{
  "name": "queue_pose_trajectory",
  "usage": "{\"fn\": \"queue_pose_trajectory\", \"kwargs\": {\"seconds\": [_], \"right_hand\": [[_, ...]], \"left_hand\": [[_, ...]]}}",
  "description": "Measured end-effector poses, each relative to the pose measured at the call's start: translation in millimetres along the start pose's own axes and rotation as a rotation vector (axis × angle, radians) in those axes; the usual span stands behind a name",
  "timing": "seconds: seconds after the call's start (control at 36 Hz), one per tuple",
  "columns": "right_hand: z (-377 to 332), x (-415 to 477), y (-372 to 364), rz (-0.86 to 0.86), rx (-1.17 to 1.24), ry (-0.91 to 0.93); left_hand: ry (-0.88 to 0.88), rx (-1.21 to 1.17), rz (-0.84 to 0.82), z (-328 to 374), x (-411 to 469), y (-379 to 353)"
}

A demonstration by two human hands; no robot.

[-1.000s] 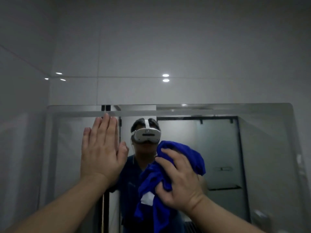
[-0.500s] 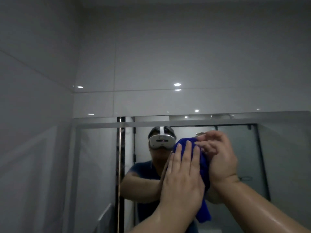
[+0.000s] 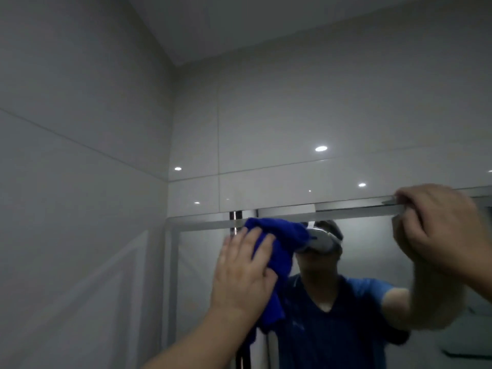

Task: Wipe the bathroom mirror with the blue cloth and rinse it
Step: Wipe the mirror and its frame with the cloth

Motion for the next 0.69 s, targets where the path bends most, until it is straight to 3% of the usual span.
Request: {"fn": "queue_pose_trajectory", "kwargs": {"seconds": [0.25, 0.42, 0.56, 0.69], "right_hand": [[-7.0, -2.3, 0.5, 0.086, 0.072, -0.027], [-6.9, -2.6, -3.0, 0.134, 0.097, -0.018], [-2.6, -3.6, -4.7, 0.164, 0.113, -0.006], [0.7, -3.5, -8.2, 0.158, 0.110, 0.018]], "left_hand": [[0.503, 0.100, 0.034, -137.5, 29.7, 27.9], [0.667, 0.088, 0.095, -149.5, 62.3, 41.4], [0.520, -0.080, 0.075, -79.2, 98.4, 37.4], [0.167, -0.074, 0.071, 54.3, 115.5, 16.8]]}}
Point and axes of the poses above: each hand's wrist, its own x-axis towards the middle knuckle, its own y-axis out of the back of the hand, z = x × y, the point moved 8 cm from there along x, towards the middle knuckle, and after that the axes turned 9 degrees about y, right-handed, at the moved point
